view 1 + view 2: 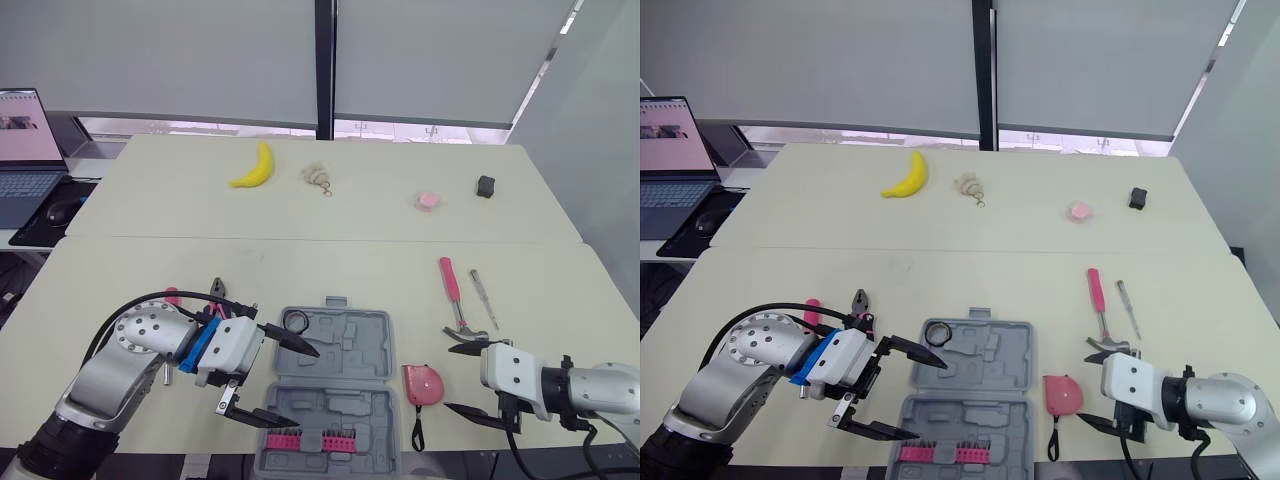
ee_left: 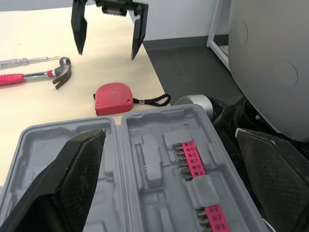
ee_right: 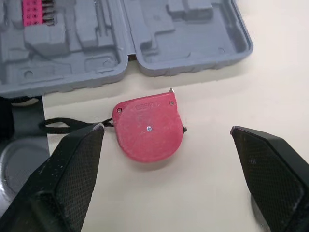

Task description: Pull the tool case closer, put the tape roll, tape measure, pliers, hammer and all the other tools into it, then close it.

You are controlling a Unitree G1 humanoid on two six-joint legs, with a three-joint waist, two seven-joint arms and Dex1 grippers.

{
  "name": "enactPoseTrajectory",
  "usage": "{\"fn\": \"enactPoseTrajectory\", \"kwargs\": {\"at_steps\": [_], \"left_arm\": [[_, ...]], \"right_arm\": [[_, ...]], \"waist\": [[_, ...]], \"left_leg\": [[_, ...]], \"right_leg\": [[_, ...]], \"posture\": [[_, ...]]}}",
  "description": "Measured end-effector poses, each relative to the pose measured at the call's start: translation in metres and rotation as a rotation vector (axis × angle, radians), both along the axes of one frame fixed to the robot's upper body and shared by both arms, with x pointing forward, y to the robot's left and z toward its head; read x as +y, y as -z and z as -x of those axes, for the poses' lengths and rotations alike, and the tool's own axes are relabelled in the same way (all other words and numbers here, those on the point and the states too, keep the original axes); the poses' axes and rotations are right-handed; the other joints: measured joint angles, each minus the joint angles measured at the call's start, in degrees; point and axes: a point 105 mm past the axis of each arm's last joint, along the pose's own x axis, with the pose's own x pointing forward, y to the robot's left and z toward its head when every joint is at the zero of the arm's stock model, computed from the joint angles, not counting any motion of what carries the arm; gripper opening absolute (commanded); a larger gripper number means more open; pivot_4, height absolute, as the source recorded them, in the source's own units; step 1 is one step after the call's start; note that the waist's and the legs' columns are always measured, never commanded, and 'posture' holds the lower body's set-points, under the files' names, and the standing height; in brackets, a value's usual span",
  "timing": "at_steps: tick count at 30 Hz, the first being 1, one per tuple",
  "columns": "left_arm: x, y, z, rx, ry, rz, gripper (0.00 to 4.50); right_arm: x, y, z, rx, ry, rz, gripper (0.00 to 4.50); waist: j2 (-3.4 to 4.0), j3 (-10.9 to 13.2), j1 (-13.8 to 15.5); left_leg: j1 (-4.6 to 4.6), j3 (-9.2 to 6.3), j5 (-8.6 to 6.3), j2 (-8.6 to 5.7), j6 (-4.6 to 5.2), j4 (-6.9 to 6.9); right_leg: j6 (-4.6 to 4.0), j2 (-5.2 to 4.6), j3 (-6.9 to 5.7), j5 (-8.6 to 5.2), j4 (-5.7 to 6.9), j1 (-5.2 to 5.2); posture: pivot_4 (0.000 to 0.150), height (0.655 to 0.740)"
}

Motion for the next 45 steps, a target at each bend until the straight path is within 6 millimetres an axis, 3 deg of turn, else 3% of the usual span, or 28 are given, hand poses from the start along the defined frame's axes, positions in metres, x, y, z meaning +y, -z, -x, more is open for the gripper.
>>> {"fn": "enactPoseTrajectory", "kwargs": {"at_steps": [12, 29, 42, 45], "left_arm": [[-0.003, -0.003, 0.002, 0.002, 0.009, 0.010, 4.50], [-0.005, -0.004, 0.004, 0.001, 0.027, 0.036, 4.50], [-0.006, -0.005, 0.007, -0.017, 0.058, 0.064, 4.50], [-0.006, -0.004, 0.007, -0.018, 0.056, 0.063, 4.50]], "right_arm": [[0.004, 0.034, -0.007, 0.063, -0.094, 0.030, 4.48], [0.015, 0.051, -0.015, 0.086, -0.127, 0.016, 4.48], [0.012, 0.056, -0.021, 0.074, -0.127, 0.024, 4.48], [0.013, 0.056, -0.022, 0.066, -0.135, 0.026, 3.86]], "waist": [[0.09, 0.04, 0.06], [0.17, 0.06, 0.08], [0.18, 0.06, 0.08], [0.18, 0.06, 0.08]], "left_leg": [[0.02, 0.03, 0.00, 0.01, 0.00, 0.08], [0.02, 0.19, 0.00, 0.02, 0.00, 0.07], [0.03, 0.28, 0.00, 0.01, 0.00, 0.08], [0.03, 0.29, 0.00, 0.02, 0.00, 0.08]], "right_leg": [[0.00, 0.01, 0.00, 0.05, 0.03, 0.01], [-0.18, 0.03, -0.01, 0.18, 0.04, 0.00], [-0.18, 0.03, 0.00, 0.19, 0.06, 0.00], [-0.17, 0.03, 0.00, 0.19, 0.06, 0.00]], "posture": [[0.150, 0.7400], [0.150, 0.7400], [0.150, 0.7400], [0.150, 0.7400]]}}
